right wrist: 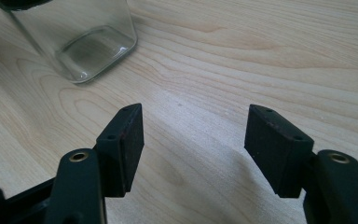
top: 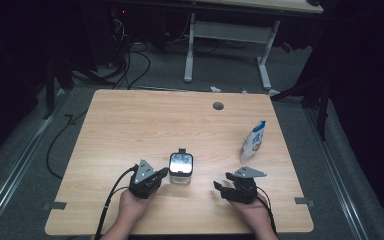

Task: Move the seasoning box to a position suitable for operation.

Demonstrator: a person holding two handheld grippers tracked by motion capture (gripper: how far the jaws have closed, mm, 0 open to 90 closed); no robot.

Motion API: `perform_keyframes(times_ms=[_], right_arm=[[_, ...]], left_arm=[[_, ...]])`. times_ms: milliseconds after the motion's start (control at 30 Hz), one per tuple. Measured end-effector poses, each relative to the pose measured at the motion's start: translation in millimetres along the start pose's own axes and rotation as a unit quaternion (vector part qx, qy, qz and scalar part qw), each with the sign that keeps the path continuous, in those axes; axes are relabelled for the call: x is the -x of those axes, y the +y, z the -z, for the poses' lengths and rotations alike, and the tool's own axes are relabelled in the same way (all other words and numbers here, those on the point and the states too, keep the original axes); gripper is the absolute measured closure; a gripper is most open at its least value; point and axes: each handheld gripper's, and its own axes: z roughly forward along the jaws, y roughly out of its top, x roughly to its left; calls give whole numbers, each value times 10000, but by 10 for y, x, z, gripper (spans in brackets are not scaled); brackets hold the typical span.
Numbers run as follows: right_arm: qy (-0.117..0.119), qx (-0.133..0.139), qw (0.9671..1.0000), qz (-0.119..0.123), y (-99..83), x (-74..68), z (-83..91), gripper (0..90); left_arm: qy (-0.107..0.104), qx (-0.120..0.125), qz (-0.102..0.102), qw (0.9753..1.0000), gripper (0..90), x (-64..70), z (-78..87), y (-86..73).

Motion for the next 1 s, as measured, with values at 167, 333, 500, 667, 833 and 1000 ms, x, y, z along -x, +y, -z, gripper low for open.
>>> perform_keyframes(times_ms=[167, 333, 500, 667, 833, 1000], right_arm=[[-74, -7, 10000, 26, -3, 1, -2, 393], [-157, 71, 9998, -25, -5, 6, 9, 405], [-197, 140, 9997, -62, -10, 21, 33, 423], [-203, 183, 9996, -62, -14, 34, 49, 430], [-189, 232, 9995, -45, -20, 53, 61, 445], [-196, 227, 9995, -65, -24, 62, 62, 444]], left_arm=[[-66, -38, -101, 9999, 899, 51, -5, -7], [-191, -75, -194, 9996, 899, 124, -22, -16], [-297, -100, -260, 9992, 899, 190, -35, -17], [-358, -109, -286, 9989, 899, 231, -54, -17], [-422, -96, -291, 9986, 899, 275, -98, 0], [-460, -92, -303, 9984, 899, 301, -127, 15]])
